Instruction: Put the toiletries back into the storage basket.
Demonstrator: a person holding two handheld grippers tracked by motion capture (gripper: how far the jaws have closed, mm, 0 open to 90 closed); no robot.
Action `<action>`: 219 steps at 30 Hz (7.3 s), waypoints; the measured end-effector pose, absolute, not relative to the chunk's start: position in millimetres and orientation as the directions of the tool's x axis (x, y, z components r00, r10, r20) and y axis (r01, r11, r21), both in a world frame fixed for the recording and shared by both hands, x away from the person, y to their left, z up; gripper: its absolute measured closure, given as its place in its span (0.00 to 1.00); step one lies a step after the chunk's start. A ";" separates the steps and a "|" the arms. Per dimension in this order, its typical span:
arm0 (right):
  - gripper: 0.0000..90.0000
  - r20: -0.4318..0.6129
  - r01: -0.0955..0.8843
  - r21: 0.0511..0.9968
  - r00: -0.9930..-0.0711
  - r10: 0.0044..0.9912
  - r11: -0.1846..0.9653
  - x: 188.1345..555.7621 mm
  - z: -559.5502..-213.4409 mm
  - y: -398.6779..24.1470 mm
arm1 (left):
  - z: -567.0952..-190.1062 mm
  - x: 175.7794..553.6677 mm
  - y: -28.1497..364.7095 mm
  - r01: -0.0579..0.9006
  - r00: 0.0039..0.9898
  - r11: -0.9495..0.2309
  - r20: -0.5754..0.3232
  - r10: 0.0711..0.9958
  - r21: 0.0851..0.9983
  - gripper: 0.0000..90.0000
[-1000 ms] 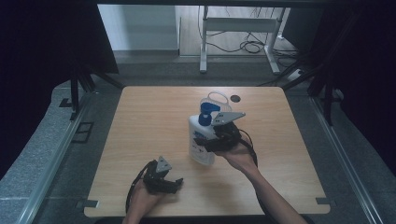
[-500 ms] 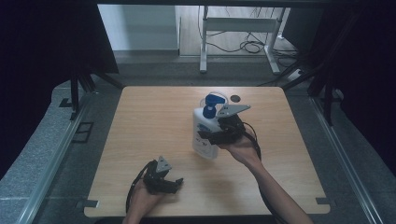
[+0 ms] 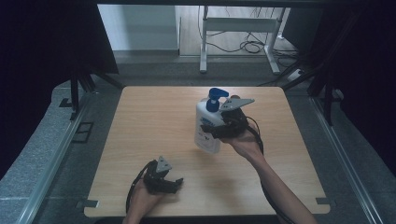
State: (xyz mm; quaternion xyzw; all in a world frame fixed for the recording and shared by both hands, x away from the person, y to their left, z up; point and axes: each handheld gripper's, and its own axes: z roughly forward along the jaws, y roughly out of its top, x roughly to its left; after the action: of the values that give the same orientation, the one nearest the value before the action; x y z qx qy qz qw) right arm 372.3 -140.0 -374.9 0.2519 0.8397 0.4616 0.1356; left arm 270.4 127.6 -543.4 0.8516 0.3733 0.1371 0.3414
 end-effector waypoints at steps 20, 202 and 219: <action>0.42 -0.002 0.271 0.861 -0.843 0.538 0.429 400.0 -349.8 -146.3 | -543.9 270.1 126.8 0.547 0.677 -0.476 -0.029 0.735 0.688 0.13; 0.16 -0.041 0.234 0.864 -0.850 0.526 0.445 505.8 -392.5 -189.0 | -543.4 270.1 127.2 0.546 0.681 -0.485 -0.025 0.732 0.683 0.13; 0.14 -0.066 0.222 0.857 -0.848 0.525 0.466 492.8 -391.9 -193.7 | -543.4 270.0 127.1 0.548 0.680 -0.483 -0.027 0.733 0.683 0.13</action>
State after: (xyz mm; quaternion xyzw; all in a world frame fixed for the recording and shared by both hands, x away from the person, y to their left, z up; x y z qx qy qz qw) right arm 492.8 -193.7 -391.9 0.2221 0.8405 0.4667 0.1626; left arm 270.0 127.1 -543.4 0.8504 0.3766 0.1355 0.3416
